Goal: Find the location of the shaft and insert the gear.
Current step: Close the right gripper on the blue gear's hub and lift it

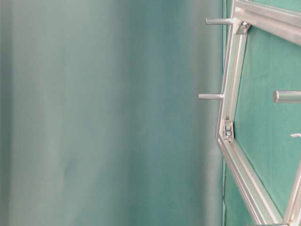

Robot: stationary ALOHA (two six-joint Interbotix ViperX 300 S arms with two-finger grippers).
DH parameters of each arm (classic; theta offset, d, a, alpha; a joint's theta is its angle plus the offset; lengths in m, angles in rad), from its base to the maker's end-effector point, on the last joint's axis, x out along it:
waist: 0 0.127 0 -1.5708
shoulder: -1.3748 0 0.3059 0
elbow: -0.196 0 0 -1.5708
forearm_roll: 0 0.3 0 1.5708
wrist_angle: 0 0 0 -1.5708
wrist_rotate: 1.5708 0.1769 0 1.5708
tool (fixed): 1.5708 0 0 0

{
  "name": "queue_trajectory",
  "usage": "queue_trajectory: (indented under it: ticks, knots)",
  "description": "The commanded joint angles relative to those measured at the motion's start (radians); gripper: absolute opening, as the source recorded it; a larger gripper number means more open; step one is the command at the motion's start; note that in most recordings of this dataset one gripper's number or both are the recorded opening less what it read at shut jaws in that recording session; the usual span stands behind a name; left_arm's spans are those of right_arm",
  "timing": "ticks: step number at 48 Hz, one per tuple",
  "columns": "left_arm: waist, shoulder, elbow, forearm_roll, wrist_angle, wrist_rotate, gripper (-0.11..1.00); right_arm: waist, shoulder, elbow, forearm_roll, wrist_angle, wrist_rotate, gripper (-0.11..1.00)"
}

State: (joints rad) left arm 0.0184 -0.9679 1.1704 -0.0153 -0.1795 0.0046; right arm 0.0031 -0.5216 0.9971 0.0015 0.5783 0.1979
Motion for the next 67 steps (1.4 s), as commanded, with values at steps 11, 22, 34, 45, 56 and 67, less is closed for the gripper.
queue_trajectory:
  ticks: [11, 22, 34, 45, 56, 67]
  knots:
    - [0.003, 0.009, -0.025, -0.002, 0.0, 0.0, 0.01, -0.002, 0.074, -0.015, -0.008, -0.026, 0.003, 0.92]
    - [0.003, 0.009, -0.025, -0.002, 0.003, -0.002, 0.01, -0.002, 0.126, -0.009, -0.011, -0.077, 0.003, 0.92]
    - [0.003, 0.009, -0.023, -0.002, 0.003, -0.002, 0.01, -0.008, 0.169, 0.005, -0.018, -0.124, 0.003, 0.92]
    - [0.003, 0.009, -0.023, -0.002, 0.006, -0.002, 0.01, -0.011, 0.199, 0.014, -0.018, -0.166, 0.003, 0.92]
    - [0.003, 0.009, -0.023, -0.002, 0.008, -0.002, 0.01, -0.014, 0.239, 0.025, -0.018, -0.192, 0.003, 0.92]
    - [0.003, 0.009, -0.023, -0.002, 0.008, -0.002, 0.01, -0.015, 0.261, 0.025, -0.018, -0.21, 0.003, 0.92]
